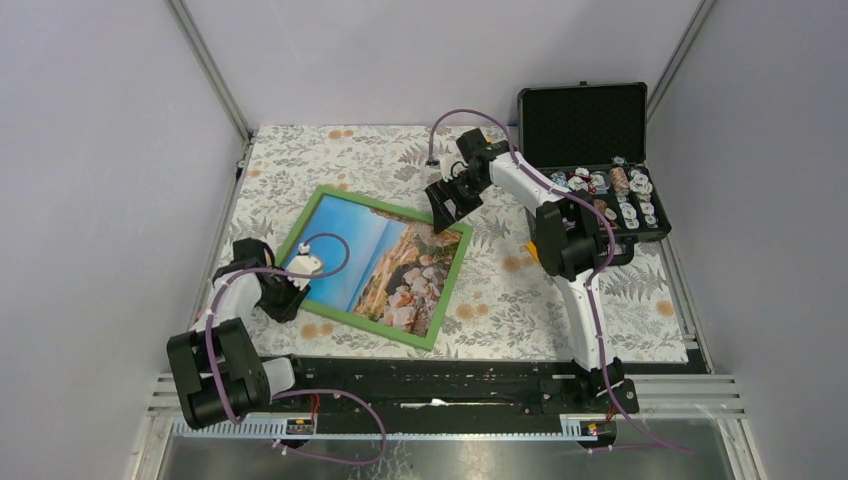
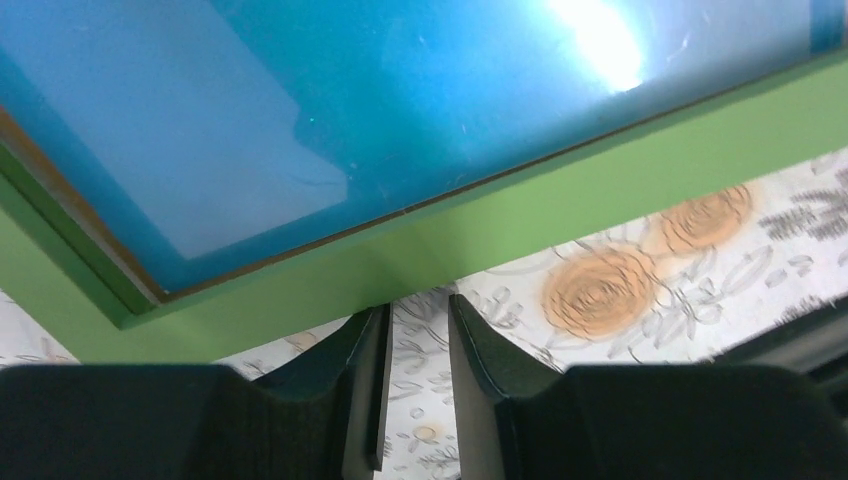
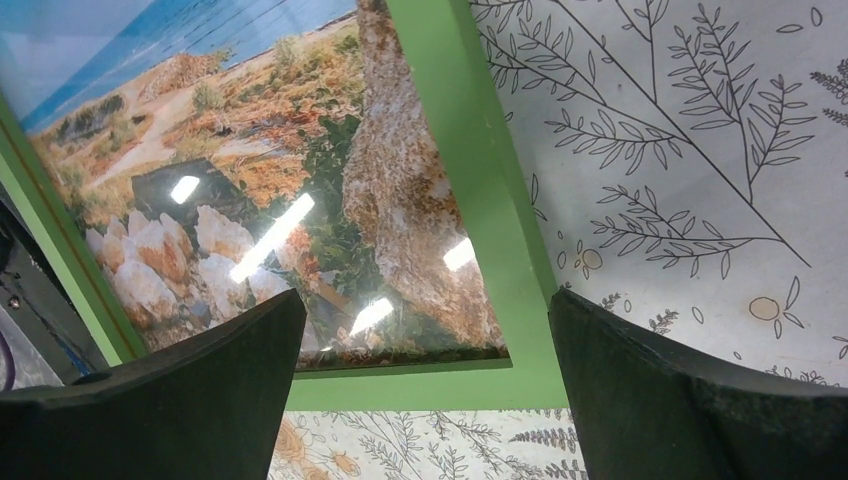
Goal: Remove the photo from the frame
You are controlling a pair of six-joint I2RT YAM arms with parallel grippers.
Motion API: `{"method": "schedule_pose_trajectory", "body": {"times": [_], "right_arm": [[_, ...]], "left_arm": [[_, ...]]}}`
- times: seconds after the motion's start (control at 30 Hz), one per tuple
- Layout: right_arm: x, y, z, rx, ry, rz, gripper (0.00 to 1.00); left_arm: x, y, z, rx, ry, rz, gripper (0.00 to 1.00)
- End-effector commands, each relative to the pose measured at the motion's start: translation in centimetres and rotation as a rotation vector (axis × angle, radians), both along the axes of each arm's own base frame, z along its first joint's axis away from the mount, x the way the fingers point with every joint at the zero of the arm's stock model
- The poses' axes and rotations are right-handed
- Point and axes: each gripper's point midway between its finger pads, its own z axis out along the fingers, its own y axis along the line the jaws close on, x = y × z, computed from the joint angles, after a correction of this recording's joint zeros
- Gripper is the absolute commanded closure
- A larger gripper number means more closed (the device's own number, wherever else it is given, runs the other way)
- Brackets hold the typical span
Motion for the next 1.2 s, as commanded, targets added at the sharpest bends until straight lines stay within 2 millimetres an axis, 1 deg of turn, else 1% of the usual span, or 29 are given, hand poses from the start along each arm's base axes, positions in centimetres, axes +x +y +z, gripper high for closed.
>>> {"method": "schedule_pose_trajectory", "body": {"times": [0.0, 0.13, 0.33, 0.53, 0.6, 0.67, 0.73, 0.8, 0.9, 0.97, 1.03, 1.07, 1.1, 1.17], "right_arm": [[0.1, 0.3, 1.1, -0.006, -0.027, 0.03, 0.0], [-0.1, 0.2, 0.7, -0.015, -0.014, 0.03, 0.0], [-0.6, -0.6, 0.1, -0.04, 0.007, 0.027, 0.0], [-1.6, -1.3, -0.7, -0.067, 0.032, 0.026, 0.0], [-2.0, -1.4, -0.5, -0.064, 0.04, 0.03, 0.0], [-1.8, -1.4, 0.5, -0.053, 0.023, 0.025, 0.0], [-1.0, -1.6, 1.7, -0.034, -0.004, 0.001, 0.0], [0.3, -1.8, 2.7, -0.018, -0.029, -0.04, 0.0], [2.0, -2.6, 2.9, -0.029, -0.051, -0.096, 0.0], [2.8, -3.1, 2.3, -0.047, -0.056, -0.124, 0.0], [3.0, -3.1, 1.3, -0.053, -0.045, -0.136, 0.0], [3.0, -2.9, 1.0, -0.049, -0.036, -0.139, 0.0], [3.0, -2.8, 0.3, -0.05, -0.019, -0.143, 0.0], [2.9, -2.5, -0.6, -0.043, 0.011, -0.148, 0.0]], "left_arm": [[5.5, 1.3, -0.2, 0.041, -0.147, 0.051, 0.68], [8.1, 0.9, -0.2, 0.026, -0.156, 0.07, 0.66], [13.3, 0.0, 0.4, 0.031, -0.2, 0.09, 0.62], [18.2, -0.1, 0.9, -0.023, -0.203, 0.2, 0.59], [19.6, 0.0, 1.2, -0.038, -0.21, 0.228, 0.59], [20.4, 0.1, 1.5, -0.042, -0.209, 0.245, 0.59], [20.5, 0.3, 1.6, -0.036, -0.206, 0.249, 0.58], [20.1, 0.8, 2.0, -0.054, -0.196, 0.275, 0.57], [19.1, 1.4, 3.3, -0.172, -0.155, 0.365, 0.54], [18.5, 2.0, 4.1, -0.235, -0.134, 0.446, 0.53], [17.8, 2.4, 4.7, -0.303, -0.107, 0.538, 0.53], [17.5, 2.4, 4.9, -0.343, -0.094, 0.578, 0.53], [17.3, 2.2, 5.2, -0.38, -0.083, 0.611, 0.53], [17.1, 1.6, 5.7, -0.468, -0.062, 0.663, 0.53]]}}
